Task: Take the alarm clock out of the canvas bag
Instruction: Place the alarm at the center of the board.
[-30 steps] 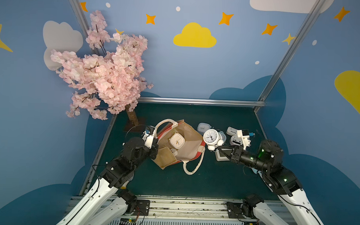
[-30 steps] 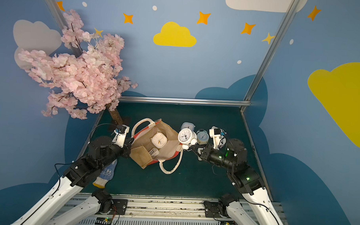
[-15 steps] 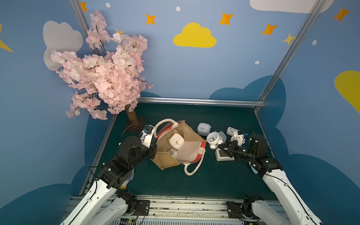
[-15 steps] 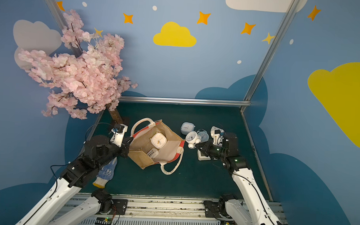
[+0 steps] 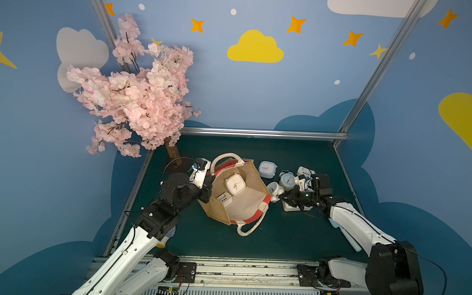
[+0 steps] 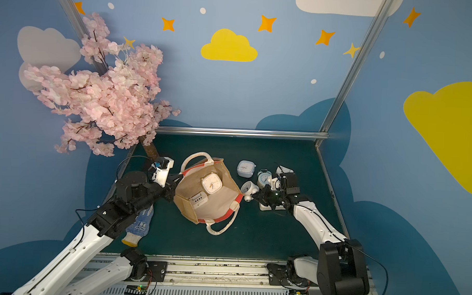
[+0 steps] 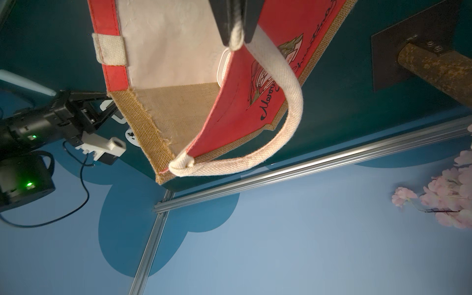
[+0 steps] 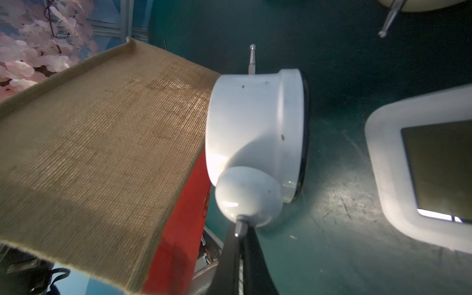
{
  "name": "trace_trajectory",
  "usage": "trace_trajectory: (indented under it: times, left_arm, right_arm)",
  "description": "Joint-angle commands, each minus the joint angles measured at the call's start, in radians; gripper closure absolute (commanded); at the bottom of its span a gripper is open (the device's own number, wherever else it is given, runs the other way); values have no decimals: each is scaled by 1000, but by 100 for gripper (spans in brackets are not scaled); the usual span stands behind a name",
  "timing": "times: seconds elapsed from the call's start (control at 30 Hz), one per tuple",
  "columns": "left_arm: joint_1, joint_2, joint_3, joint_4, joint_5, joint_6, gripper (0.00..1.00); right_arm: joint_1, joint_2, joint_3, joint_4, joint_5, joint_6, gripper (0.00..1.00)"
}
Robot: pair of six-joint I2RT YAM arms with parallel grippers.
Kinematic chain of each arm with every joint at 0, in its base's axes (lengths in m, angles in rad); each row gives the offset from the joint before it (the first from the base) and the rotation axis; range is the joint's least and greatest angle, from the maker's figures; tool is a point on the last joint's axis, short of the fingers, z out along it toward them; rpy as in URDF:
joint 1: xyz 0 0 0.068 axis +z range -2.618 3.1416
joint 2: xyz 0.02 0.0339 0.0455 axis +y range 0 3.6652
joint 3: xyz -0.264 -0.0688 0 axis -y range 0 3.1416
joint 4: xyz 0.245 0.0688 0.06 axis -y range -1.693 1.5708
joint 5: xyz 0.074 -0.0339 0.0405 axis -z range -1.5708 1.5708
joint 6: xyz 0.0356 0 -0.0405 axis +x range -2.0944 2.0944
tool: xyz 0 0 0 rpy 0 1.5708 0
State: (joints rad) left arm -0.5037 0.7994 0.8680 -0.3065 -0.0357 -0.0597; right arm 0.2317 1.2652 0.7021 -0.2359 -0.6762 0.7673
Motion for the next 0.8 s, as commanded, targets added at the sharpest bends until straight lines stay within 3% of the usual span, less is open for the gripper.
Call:
trace_trajectory:
  times: [0.0,0.77]
  left_arm:
    - [5,-6,42,69,14,8,92]
    - [28,-52,45,48,8,58,93]
  right_arm:
    - [0,32,-4,95,-14,-31,100]
    - [18,222,72,120,84,-69,100]
